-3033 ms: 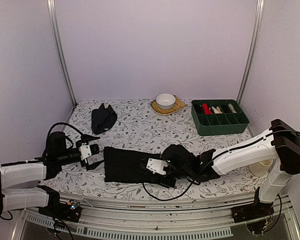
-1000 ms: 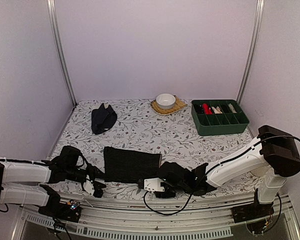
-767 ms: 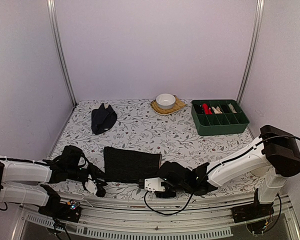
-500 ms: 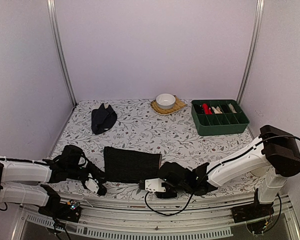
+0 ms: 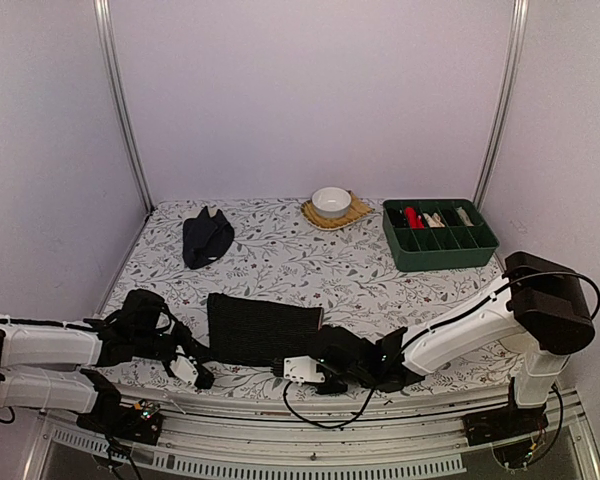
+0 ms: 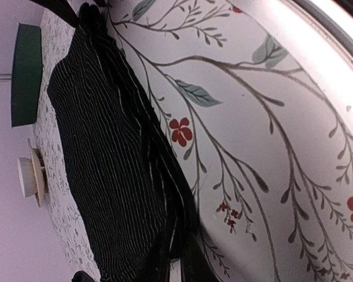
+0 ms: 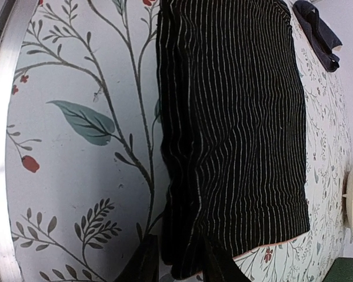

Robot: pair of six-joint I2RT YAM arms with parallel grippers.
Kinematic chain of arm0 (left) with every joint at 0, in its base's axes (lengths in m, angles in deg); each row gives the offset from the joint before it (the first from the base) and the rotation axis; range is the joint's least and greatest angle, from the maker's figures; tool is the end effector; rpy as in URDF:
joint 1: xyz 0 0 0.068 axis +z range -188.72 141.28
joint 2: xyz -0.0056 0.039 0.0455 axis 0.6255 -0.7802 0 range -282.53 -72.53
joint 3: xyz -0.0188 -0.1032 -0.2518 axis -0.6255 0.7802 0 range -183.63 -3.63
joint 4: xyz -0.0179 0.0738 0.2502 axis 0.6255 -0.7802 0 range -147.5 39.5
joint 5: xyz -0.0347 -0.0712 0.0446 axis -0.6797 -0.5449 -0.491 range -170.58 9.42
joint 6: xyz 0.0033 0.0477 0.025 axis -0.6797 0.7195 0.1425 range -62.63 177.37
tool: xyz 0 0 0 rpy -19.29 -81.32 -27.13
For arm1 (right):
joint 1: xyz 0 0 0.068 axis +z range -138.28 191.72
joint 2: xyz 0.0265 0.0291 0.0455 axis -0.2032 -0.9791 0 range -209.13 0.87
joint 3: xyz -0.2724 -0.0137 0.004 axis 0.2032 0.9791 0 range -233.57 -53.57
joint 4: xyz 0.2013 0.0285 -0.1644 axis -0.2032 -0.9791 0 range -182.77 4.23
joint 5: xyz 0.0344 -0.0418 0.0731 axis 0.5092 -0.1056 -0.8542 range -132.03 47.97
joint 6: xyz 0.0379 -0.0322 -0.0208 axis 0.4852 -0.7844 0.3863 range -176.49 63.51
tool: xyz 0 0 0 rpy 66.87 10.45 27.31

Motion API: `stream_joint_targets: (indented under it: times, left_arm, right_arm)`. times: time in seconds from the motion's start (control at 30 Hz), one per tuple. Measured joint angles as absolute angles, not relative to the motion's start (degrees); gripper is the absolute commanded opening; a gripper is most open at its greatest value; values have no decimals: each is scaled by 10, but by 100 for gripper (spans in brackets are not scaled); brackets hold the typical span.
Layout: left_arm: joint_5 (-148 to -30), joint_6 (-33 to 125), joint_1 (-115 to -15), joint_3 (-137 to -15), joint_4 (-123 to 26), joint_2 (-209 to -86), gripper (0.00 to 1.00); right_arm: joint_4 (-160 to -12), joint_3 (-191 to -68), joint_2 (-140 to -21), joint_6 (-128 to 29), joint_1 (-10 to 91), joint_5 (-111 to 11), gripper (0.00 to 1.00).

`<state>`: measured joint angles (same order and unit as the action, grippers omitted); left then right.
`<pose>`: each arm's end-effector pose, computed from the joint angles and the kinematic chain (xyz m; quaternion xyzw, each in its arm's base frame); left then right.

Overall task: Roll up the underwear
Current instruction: Pick up the underwear from the center of the board.

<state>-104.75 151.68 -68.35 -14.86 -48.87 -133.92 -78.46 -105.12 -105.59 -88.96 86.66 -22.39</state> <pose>0.1382 -0.0953 0.1157 0.8421 0.3643 0.0198 0.3972 0.1044 0.3420 0.1213 -0.7039 0.5935 -0.0191 0.3898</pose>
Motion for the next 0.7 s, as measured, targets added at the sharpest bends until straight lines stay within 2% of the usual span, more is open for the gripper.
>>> stream_joint_targets:
  times: [0.07, 0.17, 0.5, 0.7]
  left_arm:
    - [-1054, 1516, -683, -149, -489, -1339, 1]
    - [-1059, 1512, -683, -149, -489, -1339, 0]
    - [-1074, 1499, -682, -149, -496, -1339, 0]
    - [-1105, 1492, -647, -173, -518, -1365, 0]
  right_arm:
    - [-788, -1052, -1058, -889, 867, -227, 15]
    - [-793, -1054, -1060, -889, 867, -230, 4]
    - [-798, -1055, -1057, -882, 867, -232, 2]
    - [-807, -1044, -1017, -867, 859, -245, 2]
